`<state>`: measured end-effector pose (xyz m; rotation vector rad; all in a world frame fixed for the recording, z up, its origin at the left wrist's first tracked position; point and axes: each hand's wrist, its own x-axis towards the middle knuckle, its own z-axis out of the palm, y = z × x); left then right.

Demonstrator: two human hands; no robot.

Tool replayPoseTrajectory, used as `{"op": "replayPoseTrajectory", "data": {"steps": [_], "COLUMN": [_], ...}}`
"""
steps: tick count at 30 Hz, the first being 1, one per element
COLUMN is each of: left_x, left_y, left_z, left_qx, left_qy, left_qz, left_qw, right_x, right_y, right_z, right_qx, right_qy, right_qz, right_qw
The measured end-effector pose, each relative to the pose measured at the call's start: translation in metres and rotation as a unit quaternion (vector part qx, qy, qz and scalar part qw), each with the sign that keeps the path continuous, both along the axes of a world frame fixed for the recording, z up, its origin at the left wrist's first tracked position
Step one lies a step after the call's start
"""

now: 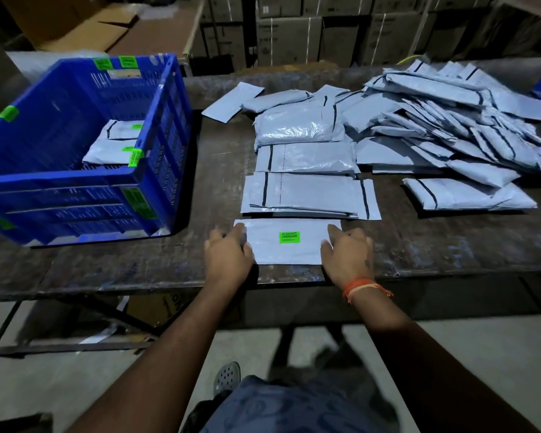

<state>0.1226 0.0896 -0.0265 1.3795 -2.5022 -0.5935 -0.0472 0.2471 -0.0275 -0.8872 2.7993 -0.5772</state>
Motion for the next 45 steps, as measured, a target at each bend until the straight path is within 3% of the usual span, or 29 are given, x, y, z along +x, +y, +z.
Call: {"op": "replayPoseTrajectory", "data": {"steps": [3,6,8,11,17,21,27,31,39,45], "left_x": [-0.009,-0.005,-0.001,0.009,0.033,0.063,0.126,0.161,0.172,0.153], "left_y": [-0.008,-0.008,-0.014,-0.029,-0.077,-0.127,-0.227,-0.305,-0.420,-0.443], "left_z": [0.004,0.026,0.045,0.074,0.138,0.189,0.245,0.252,0.204,0.147], "left_qx": [0.145,0.314,0.350,0.316,0.155,0.051,-0.045,-0.088,-0.105,-0.057], "left_qy": [0.073,0.227,0.268,0.295,0.298,0.287,0.181,0.059,-0.180,-0.253], "left_qz": [0.059,0.106,0.088,0.057,0.025,0.033,0.061,0.055,-0.048,-0.105], "left_qw": [0.985,0.916,0.893,0.900,0.942,0.956,0.981,0.993,0.977,0.960], "right_x": [-0.013,-0.016,-0.016,-0.018,-0.013,0.002,0.056,0.102,0.150,0.149], "right_y": [-0.003,0.002,0.006,0.002,-0.046,-0.107,-0.228,-0.311,-0.441,-0.479], "right_z": [0.001,0.010,0.022,0.049,0.115,0.150,0.204,0.224,0.194,0.142], "right_qx": [-0.064,-0.207,-0.266,-0.324,-0.382,-0.382,-0.345,-0.237,-0.059,0.151], "right_qy": [-0.112,-0.227,-0.260,-0.282,-0.295,-0.242,-0.088,-0.019,0.043,0.023], "right_qz": [0.018,-0.002,-0.009,-0.006,0.054,0.116,0.212,0.246,0.166,0.142], "right_qw": [0.991,0.952,0.928,0.903,0.874,0.884,0.910,0.939,0.983,0.978]}}
